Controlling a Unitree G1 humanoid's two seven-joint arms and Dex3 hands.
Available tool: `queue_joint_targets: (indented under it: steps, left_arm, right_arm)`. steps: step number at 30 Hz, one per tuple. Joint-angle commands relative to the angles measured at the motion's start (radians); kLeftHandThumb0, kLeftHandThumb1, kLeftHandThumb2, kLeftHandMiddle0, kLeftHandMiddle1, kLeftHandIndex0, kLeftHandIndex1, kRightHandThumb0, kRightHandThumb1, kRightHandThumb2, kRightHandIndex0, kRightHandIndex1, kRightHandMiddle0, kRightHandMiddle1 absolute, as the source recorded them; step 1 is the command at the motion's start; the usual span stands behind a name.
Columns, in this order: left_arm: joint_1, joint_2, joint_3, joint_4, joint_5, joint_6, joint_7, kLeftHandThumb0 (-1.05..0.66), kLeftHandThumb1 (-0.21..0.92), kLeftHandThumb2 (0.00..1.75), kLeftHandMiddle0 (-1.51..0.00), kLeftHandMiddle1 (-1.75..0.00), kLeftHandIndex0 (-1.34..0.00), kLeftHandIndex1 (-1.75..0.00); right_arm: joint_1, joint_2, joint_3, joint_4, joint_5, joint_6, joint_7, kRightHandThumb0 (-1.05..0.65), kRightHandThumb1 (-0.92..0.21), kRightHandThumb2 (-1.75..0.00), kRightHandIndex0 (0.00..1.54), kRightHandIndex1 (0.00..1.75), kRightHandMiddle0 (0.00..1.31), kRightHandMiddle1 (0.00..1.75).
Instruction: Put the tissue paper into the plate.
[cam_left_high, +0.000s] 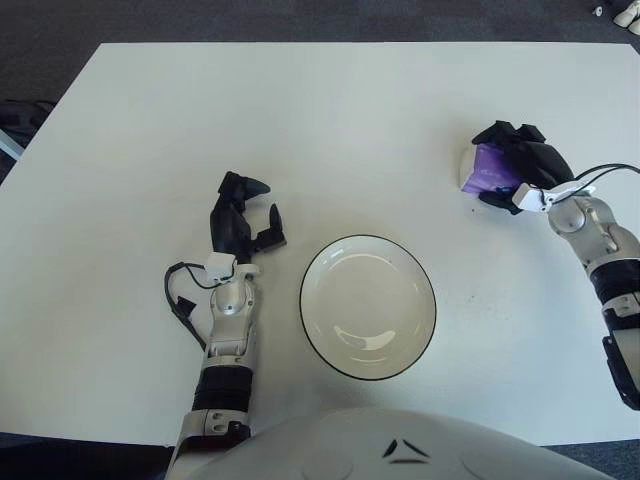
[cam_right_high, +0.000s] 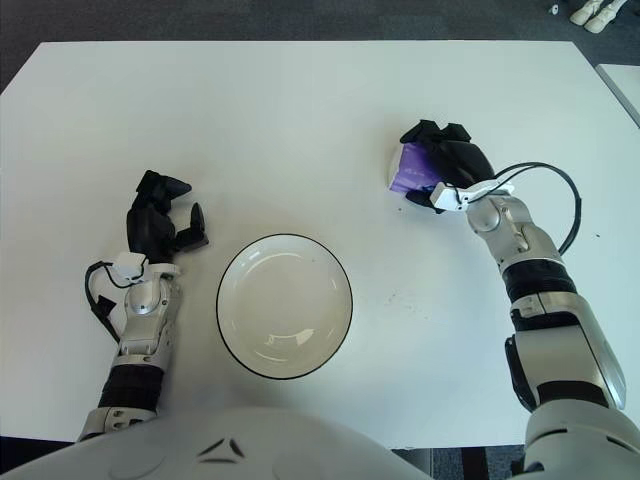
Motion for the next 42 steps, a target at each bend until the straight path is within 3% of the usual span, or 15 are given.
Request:
queue_joint_targets:
  steps: [1,9,11,14,19,25,31,35,39,42]
  left_arm:
    - [0.108,-0.002,0.01,0.103,0.001,0.025,0.006,-0.01,0.24,1.39,-0.67,-1.65,-0.49,-1.75]
    - [0.11,0.0,0.011,0.102,-0.003,0.022,0.001,-0.01,0.24,1.39,-0.66,-1.67,-0.48,-1.75]
    - [0.112,0.001,0.01,0.101,-0.001,0.019,0.001,-0.01,0.25,1.39,-0.65,-1.67,-0.48,-1.75]
    - [0.115,0.003,0.009,0.1,0.001,0.013,0.0,-0.01,0.25,1.39,-0.65,-1.67,-0.48,-1.75]
    - [0.117,0.004,0.009,0.097,-0.002,0.015,-0.004,-0.01,0.24,1.4,-0.64,-1.7,-0.48,-1.75]
    - [0.118,0.005,0.011,0.096,-0.006,0.026,-0.004,-0.01,0.23,1.41,-0.65,-1.69,-0.49,-1.75]
    - [0.115,0.003,0.016,0.094,-0.008,0.042,0.001,-0.01,0.23,1.41,-0.66,-1.67,-0.5,-1.75]
    - [0.115,0.002,0.015,0.093,-0.006,0.041,0.002,-0.01,0.22,1.42,-0.66,-1.68,-0.5,-1.75]
    - [0.114,0.003,0.014,0.096,-0.002,0.033,0.003,-0.01,0.22,1.42,-0.66,-1.69,-0.5,-1.75]
    - [0.112,0.005,0.015,0.099,0.001,0.028,0.003,-0.01,0.22,1.43,-0.66,-1.69,-0.5,-1.75]
  right_arm:
    - [0.077,0.028,0.039,0.012,-0.024,0.017,0.034,-0.46,-0.15,-1.26,0.15,1.74,0.2,1.75]
    - [0.095,0.029,0.034,0.01,-0.003,0.012,0.04,-0.44,-0.2,-1.22,0.44,1.75,0.31,1.75]
    - [0.097,0.029,0.034,0.009,-0.001,0.012,0.04,-0.45,-0.28,-1.23,0.48,1.75,0.43,1.75]
    - [0.106,0.034,0.03,0.004,0.004,0.015,0.033,-0.47,-0.31,-1.27,0.53,1.75,0.54,1.75]
    - [0.123,0.049,0.01,0.001,0.026,0.018,0.013,-0.5,-0.25,-1.38,0.62,1.75,0.65,1.75]
    - [0.159,0.086,-0.028,-0.017,0.077,-0.002,-0.029,-0.54,-0.17,-1.49,0.98,1.75,0.73,1.75]
    - [0.192,0.183,-0.139,-0.033,0.31,-0.011,0.065,-0.56,-0.12,-1.56,1.19,1.75,0.77,1.75]
    - [0.195,0.207,-0.169,-0.031,0.371,-0.011,0.103,-0.58,-0.08,-1.6,1.26,1.75,0.8,1.75]
    - [0.202,0.284,-0.249,-0.056,0.571,0.068,0.235,-0.59,-0.05,-1.64,1.33,1.75,0.83,1.75]
    - [0.206,0.331,-0.304,-0.11,0.719,0.192,0.321,-0.6,-0.05,-1.65,1.35,1.75,0.84,1.75]
